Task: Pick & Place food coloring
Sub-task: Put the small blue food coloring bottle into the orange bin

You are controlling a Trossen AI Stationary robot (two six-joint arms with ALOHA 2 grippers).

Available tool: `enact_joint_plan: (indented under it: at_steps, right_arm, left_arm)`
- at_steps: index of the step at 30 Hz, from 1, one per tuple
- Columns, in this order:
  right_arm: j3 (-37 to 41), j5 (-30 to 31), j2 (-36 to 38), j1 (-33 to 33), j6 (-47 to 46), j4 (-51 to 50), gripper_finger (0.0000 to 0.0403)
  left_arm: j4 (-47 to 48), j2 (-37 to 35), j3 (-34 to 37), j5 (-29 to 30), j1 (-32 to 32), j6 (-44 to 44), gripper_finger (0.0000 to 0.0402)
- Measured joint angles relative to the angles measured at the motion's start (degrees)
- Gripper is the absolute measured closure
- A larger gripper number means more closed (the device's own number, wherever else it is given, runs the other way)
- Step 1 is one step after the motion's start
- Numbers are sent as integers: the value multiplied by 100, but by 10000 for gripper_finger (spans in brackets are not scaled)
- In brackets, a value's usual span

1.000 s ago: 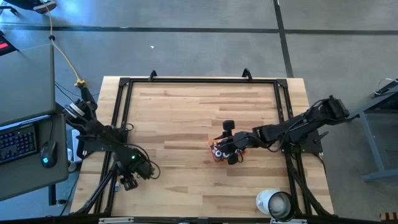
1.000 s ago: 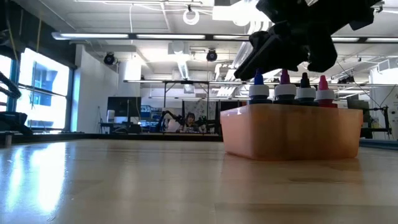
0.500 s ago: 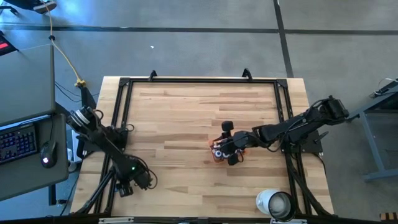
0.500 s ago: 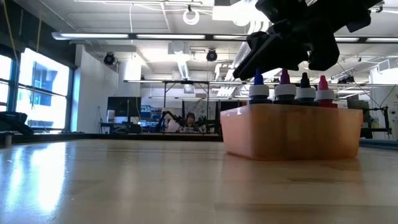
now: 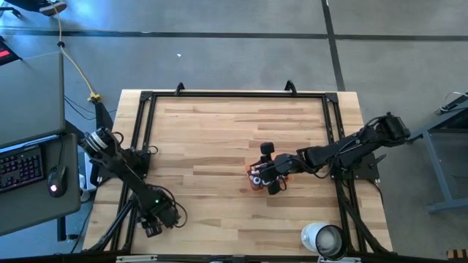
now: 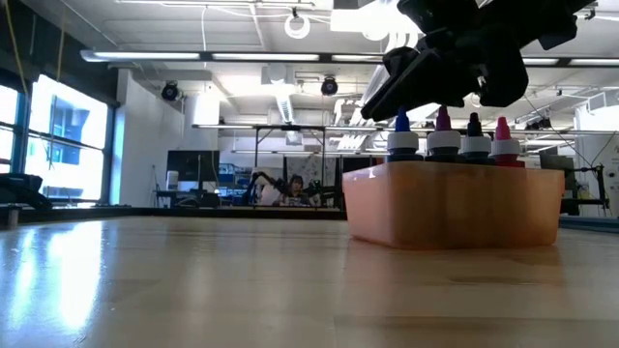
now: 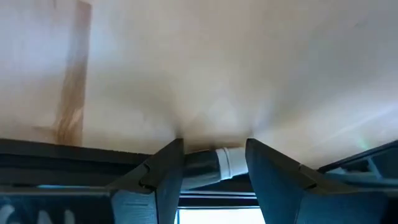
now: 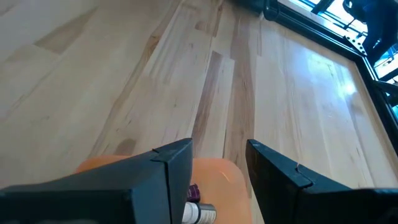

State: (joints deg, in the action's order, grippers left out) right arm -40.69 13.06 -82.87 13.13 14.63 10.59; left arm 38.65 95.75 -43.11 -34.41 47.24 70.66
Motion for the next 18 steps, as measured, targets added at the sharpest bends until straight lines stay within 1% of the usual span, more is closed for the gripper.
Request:
enact_joint_plan:
  at_steps: [3,6,9,11,13,14,18]
  right_arm:
    - [0,0,0,0,66,0,259]
    - [0,0,0,0,87,12,259]
    - [0,0,0,-1,90,38,259]
    - [0,1,0,0,88,49,259]
    - [0,0,0,0,88,48,259]
    - [0,0,0,0,88,48,259]
    - [0,-2,0,-2,83,48,259]
  left_arm:
    - [205,21,-143,128,-197,10,232]
    - [540,19,-391,563,-322,-330,232]
    - [715,19,-668,1164,-418,-661,232]
    - [1057,19,-879,1462,-465,-681,232]
    - [1508,19,-987,1425,-472,-153,232]
    - [1635,19,-994,1288,-458,231,232]
    - [1961,19,-1008,183,-433,1603,232]
